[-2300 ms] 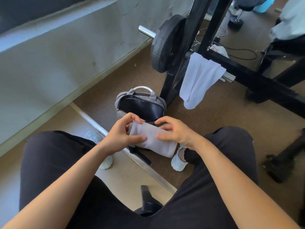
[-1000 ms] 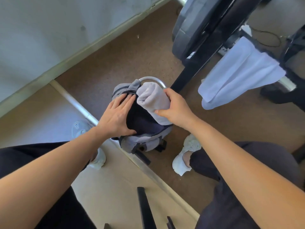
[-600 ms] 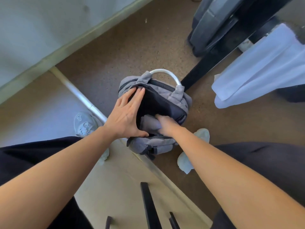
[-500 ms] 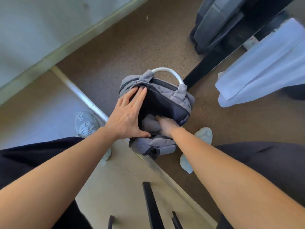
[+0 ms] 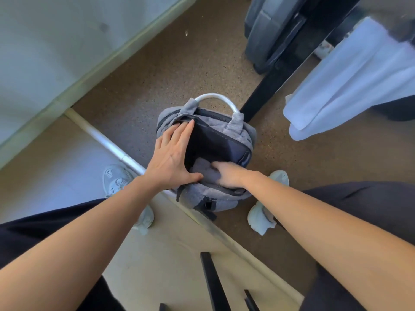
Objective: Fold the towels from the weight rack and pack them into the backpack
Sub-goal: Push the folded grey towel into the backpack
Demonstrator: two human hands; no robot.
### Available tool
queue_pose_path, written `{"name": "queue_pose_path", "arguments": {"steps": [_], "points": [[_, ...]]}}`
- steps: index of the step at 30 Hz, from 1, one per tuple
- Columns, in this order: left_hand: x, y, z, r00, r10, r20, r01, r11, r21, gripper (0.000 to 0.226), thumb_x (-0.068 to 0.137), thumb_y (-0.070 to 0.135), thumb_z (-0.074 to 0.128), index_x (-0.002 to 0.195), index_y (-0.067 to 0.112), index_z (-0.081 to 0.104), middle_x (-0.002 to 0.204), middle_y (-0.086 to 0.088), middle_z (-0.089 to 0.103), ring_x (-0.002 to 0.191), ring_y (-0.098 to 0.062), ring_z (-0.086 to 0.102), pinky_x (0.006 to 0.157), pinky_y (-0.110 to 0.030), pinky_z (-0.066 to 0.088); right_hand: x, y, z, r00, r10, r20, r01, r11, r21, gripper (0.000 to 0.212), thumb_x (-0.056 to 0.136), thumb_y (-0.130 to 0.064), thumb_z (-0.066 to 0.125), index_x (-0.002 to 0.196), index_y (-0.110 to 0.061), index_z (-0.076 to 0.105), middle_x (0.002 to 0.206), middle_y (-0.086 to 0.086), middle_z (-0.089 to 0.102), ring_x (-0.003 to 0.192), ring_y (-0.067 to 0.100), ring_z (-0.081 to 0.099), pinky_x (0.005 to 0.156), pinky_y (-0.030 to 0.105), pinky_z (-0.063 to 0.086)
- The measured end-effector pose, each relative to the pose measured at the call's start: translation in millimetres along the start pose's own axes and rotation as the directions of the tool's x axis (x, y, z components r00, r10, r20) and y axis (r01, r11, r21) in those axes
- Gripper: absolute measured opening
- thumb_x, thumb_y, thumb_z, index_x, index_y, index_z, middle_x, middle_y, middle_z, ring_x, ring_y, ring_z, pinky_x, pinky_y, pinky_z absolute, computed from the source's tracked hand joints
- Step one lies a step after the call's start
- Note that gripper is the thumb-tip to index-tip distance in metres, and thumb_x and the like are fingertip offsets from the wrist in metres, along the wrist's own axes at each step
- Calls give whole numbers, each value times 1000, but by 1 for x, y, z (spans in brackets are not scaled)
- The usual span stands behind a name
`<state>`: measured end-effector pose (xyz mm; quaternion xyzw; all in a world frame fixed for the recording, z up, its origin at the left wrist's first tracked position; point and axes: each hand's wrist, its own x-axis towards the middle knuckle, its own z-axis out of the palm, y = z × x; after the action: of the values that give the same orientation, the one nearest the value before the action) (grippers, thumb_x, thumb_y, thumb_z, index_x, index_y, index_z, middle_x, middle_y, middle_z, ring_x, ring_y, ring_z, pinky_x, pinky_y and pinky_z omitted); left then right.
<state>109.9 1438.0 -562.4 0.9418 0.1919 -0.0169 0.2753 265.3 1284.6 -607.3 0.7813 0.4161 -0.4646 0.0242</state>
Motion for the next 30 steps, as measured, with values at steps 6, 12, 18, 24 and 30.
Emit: {"name": "queue_pose_path", "arguments": {"steps": [6, 12, 18, 24, 30], "points": [[11, 17, -7, 992, -112, -53, 109, 992, -61, 97, 73, 49, 72, 158, 28, 31, 152, -1, 44, 139, -30, 28, 109, -53, 29, -80, -19, -34, 963, -58, -265, 127, 959, 253, 29, 98, -22, 59, 126, -17, 65, 120, 1, 69, 107, 16, 64, 97, 39, 54], [25, 55, -23, 935, -325, -144, 277, 920, -277, 29, 87, 30, 71, 116, 36, 70, 110, 16, 72, 117, -12, 58, 95, -35, 28, -161, -9, -64, 889, -1, -458, 209, 890, 404, 16, 98, -24, 62, 110, -26, 72, 101, -14, 70, 94, 2, 65, 81, 14, 52], [18, 94, -28, 963, -271, -9, 228, 828, -512, 16, 88, 16, 74, 94, 30, 79, 85, 12, 77, 84, -3, 71, 81, -27, 55, -190, 46, -105, 671, 510, -538, 340, 433, 835, 11, 94, -15, 64, 102, -17, 71, 104, 1, 72, 86, 15, 72, 75, 24, 58], [33, 149, -27, 970, -189, 151, 241, 785, -570, 10, 93, 8, 73, 95, 15, 79, 86, 1, 79, 79, -5, 71, 75, -17, 54, -193, 98, -149, 409, 763, -500, 570, 214, 793, 10, 89, -18, 67, 98, -17, 61, 95, 2, 65, 83, 21, 67, 83, 46, 61], [85, 214, -41, 984, -111, 138, 172, 790, -588, 14, 91, 10, 73, 103, 15, 79, 86, 4, 76, 82, -6, 69, 77, -19, 53, -192, 109, -166, 496, 709, -501, 626, 108, 772, 31, 94, -31, 69, 122, -25, 57, 113, -5, 66, 85, 17, 72, 72, 30, 60]]}}
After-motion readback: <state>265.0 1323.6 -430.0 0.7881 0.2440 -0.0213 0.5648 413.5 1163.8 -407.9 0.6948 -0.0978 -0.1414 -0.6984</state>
